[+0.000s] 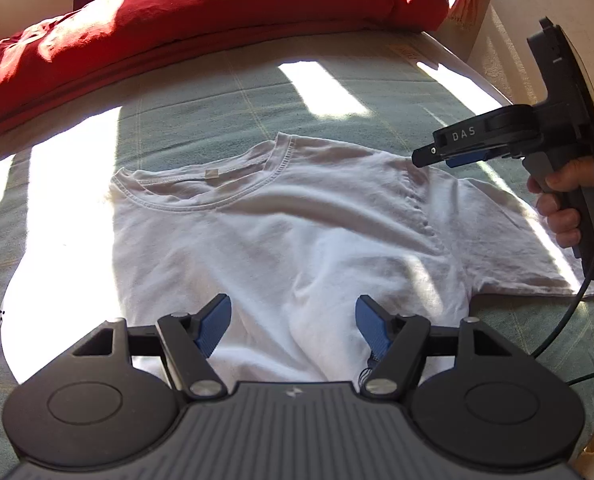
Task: Fold clothes
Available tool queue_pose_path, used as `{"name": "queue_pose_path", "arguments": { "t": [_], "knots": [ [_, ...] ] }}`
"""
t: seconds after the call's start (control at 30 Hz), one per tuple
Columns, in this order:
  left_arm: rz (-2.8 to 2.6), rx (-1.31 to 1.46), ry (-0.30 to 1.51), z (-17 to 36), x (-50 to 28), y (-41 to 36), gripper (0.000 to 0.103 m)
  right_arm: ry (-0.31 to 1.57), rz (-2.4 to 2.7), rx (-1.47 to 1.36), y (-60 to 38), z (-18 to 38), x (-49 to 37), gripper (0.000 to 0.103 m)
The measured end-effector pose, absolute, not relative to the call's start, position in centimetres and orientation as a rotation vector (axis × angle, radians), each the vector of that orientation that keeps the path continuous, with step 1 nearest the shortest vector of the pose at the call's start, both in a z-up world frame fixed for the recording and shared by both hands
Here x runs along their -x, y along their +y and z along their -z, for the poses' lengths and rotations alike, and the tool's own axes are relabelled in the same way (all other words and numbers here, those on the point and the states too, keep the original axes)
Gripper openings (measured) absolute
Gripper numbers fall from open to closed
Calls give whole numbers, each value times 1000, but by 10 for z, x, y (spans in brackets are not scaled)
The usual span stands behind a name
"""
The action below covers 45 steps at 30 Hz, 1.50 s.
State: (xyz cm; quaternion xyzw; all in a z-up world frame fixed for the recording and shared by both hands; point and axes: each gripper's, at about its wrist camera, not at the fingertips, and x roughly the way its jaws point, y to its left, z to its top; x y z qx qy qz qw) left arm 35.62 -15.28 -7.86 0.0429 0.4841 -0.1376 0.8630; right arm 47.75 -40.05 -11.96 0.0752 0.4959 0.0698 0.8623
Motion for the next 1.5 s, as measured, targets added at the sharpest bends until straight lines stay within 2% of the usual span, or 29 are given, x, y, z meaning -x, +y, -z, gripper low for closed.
{"name": "queue_pose_path", "arguments": {
  "t": [0.3,0.5,0.77,1.07,1.13,1.5],
  "knots": [
    [198,-76,1036,75,-326,-139,70,1085,-248,33,-354,151,-495,54],
    [272,-112,1023,59,-319,-119,70,1107,-176,78,-342,128,-488,55],
    [276,-152,1027,43,-335,-76,70,1123,-37,-8,-324,95,-460,58],
    [243,-64,1131,68,-349,-37,70,1171,-50,-26,-273,82,-431,58],
    [237,-41,1153,75,-351,-31,70,1179,-84,-23,-260,81,-424,62],
    [214,-16,1232,98,-349,-25,70,1309,-202,48,-228,125,-387,65]
  ]
}}
